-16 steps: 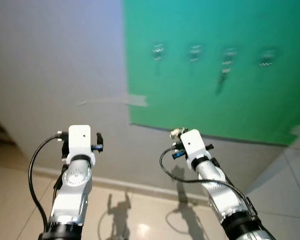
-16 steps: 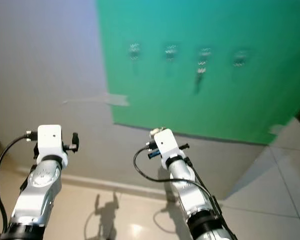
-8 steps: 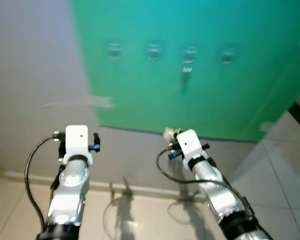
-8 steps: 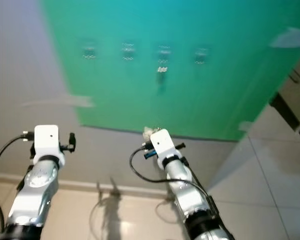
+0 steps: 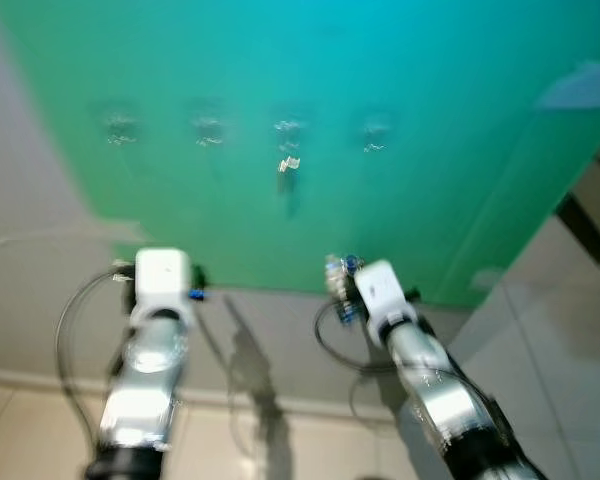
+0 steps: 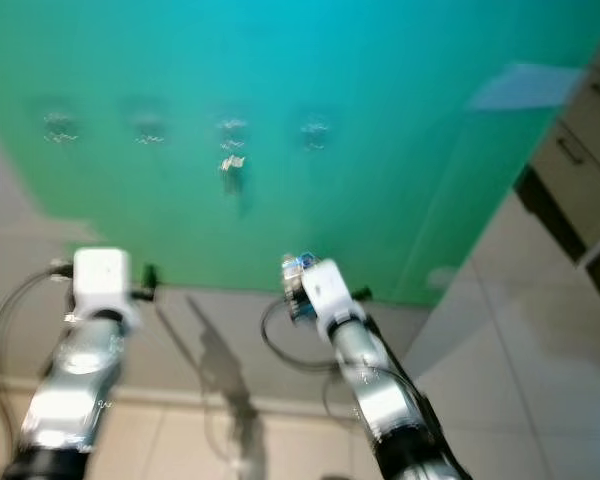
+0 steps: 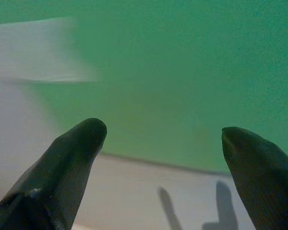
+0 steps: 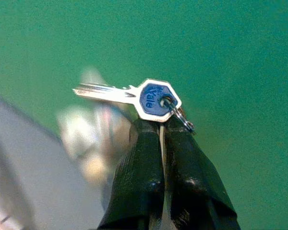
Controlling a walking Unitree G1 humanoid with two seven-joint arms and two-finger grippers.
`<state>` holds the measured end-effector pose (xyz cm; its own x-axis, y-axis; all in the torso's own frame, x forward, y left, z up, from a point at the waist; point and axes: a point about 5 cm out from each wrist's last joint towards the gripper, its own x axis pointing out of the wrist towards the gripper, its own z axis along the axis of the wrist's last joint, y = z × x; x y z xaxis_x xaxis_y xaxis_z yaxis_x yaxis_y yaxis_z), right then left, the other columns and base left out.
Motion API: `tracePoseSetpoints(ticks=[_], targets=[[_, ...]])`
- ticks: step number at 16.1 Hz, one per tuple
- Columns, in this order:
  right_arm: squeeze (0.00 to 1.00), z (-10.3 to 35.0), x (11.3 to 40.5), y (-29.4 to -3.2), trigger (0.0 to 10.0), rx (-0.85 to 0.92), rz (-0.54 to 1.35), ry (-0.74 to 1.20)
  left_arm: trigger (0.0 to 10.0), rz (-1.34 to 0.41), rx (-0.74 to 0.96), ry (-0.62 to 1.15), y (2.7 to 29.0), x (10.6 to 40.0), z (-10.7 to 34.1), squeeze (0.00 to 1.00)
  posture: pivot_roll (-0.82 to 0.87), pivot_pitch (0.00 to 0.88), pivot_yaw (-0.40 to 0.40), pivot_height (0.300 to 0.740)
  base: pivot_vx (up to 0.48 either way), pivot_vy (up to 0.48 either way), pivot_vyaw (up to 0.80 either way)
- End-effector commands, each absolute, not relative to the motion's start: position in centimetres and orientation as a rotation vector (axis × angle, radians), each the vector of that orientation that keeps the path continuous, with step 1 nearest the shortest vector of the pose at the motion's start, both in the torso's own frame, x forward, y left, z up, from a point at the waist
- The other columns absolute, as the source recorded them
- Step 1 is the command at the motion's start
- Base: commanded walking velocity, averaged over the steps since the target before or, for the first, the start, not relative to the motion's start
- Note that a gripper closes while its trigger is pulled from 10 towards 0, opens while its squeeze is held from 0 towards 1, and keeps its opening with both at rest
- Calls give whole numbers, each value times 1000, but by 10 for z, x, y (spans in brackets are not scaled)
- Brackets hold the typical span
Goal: Hang keys on a hook
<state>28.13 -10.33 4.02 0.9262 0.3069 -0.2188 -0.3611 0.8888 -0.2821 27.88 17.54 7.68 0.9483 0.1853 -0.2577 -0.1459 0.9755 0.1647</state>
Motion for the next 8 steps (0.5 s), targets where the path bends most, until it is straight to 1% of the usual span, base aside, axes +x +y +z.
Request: tracePoseSetpoints(ticks=[1,5,6,7,8], targets=[[0,53,293,-108,0,-317,298,130,10000,184,159,268,182,279,79,0,-42,0,6,740,330,-345,0],[0,69,298,-102,0,-326,345,84,10000,190,127,261,182,278,80,0,-39,0,8,740,0,0,0],[0,72,300,-101,6941,-333,349,91,10000,186,132,260,181,277,80,0,-39,0,6,740,0,0,0],[0,75,298,-100,10000,-343,381,85,10000,185,129,260,180,277,80,0,-40,0,5,740,0,0,0],[0,82,296,-100,10000,-346,418,71,10000,185,128,262,180,276,79,0,-42,0,2,740,0,0,0]])
